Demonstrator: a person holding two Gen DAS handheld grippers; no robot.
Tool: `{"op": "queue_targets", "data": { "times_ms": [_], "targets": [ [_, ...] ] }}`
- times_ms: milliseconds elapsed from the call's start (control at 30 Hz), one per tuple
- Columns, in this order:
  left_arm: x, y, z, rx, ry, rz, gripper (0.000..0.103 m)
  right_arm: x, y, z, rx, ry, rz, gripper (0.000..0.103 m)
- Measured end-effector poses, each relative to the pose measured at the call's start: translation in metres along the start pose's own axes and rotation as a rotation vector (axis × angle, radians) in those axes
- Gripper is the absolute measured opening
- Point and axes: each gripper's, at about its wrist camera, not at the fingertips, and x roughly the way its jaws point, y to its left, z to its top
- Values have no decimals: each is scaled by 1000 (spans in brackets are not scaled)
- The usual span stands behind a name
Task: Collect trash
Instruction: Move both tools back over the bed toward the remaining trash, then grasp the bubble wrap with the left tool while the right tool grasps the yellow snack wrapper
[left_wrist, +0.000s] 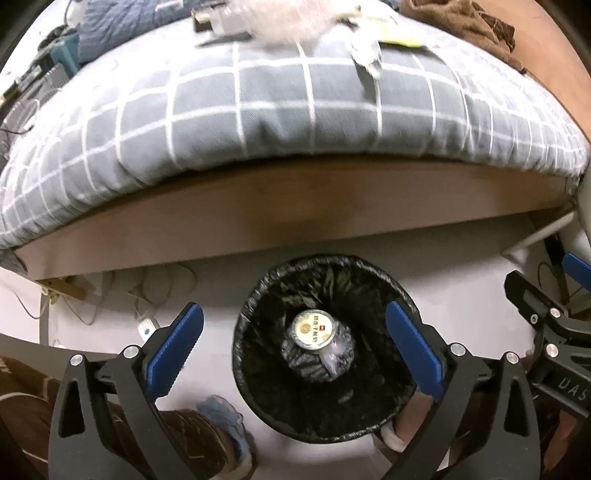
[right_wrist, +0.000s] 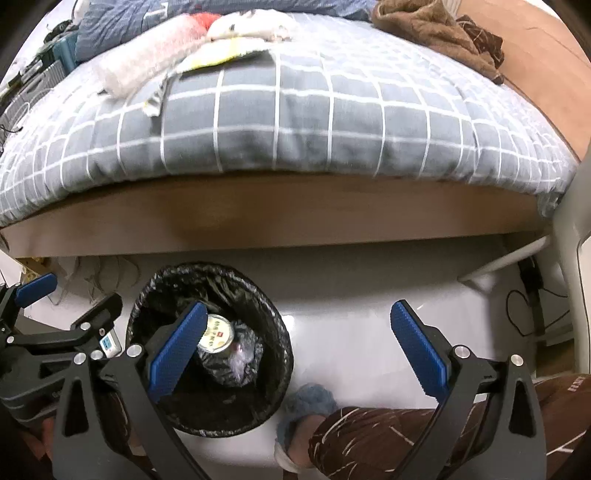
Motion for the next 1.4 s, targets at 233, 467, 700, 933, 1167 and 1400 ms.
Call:
{"op": "queue_targets", "data": {
  "times_ms": [233, 467, 700, 933, 1167, 1400],
  "targets": [
    [-25, 11, 17, -16, -57, 8, 97, -26, -5, 17, 5, -92, 1, 95],
    [-54, 25, 38, -39, -127, 10, 97, -51, -7, 36, 8, -189, 18, 95],
    [-73, 33, 66, -43, -192, -8, 97, -73, -7, 58, 3, -276, 26, 95],
    [-67, 39, 102, -38, -225, 7, 97, -75, -5, 92, -30, -325, 32, 95],
    [-57, 46, 136, -30, -247, 32, 97, -54, -9, 133, -24, -317, 41, 95],
    [-41, 39, 169, 9, -251, 24, 97, -24, 2, 166, -42, -274, 62, 95]
  ]
}}
